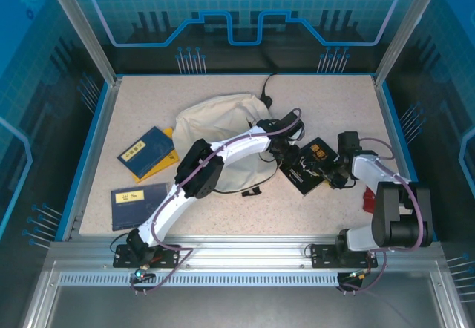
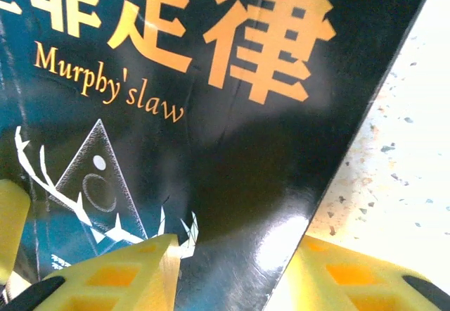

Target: Pack books, pencil case, and school supplies into a backpack

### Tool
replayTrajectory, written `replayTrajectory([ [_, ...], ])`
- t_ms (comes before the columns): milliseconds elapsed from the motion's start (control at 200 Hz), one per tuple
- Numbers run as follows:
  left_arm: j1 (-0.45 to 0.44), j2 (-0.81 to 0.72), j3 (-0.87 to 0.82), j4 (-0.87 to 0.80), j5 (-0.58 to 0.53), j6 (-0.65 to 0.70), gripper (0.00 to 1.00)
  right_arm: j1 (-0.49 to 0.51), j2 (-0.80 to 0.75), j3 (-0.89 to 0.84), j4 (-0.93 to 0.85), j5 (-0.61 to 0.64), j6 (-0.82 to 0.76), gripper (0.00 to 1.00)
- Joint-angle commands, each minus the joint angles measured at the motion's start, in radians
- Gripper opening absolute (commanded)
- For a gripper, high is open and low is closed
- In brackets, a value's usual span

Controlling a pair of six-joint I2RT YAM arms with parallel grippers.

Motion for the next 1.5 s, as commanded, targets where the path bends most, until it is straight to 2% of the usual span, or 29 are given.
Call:
replayTrajectory([
  [0, -0.025, 0.079, -0.007, -0.109, 0.008, 0.022, 0.39, -0.011, -0.061, 0.043, 0.015, -0.115, 0.012, 0.42],
  [150, -0.026, 0.078, -0.007, -0.114, 0.006, 0.026, 0.38, -0.011, -0.121, 0.047, 0.026, -0.168, 0.037, 0.39],
  [370, -0.026, 0.076, -0.007, -0.125, 0.011, 0.021, 0.36, -0.01, -0.127, 0.04, 0.016, -0.173, 0.042, 0.28],
  [615, -0.026, 0.047, 0.032, -0.139, 0.026, 0.025, 0.36, 0.001, -0.106, 0.052, -0.014, -0.113, 0.015, 0.09],
  [720, -0.022, 0.013, 0.058, -0.159, 0.02, 0.034, 0.39, 0.0, -0.129, 0.063, -0.029, -0.085, -0.005, 0.0],
  [895, 0.008, -0.129, 0.032, -0.187, -0.015, 0.028, 0.52, -0.01, -0.22, 0.106, -0.069, -0.076, -0.076, 0.0],
  [1005, 0.033, -0.276, -0.077, -0.144, -0.045, 0.025, 0.62, -0.031, -0.28, 0.156, -0.119, -0.063, -0.133, 0.0],
  [1211, 0.121, -0.53, -0.311, -0.051, -0.029, -0.074, 0.8, -0.089, -0.344, 0.259, -0.125, -0.199, -0.226, 0.0],
  [1396, 0.235, -0.734, -0.579, 0.126, 0.16, -0.219, 0.96, -0.094, -0.386, 0.301, -0.045, -0.358, -0.263, 0.0],
  [1496, 0.274, -0.795, -0.671, 0.215, 0.276, -0.247, 0.99, -0.085, -0.378, 0.316, 0.005, -0.478, -0.259, 0.0],
])
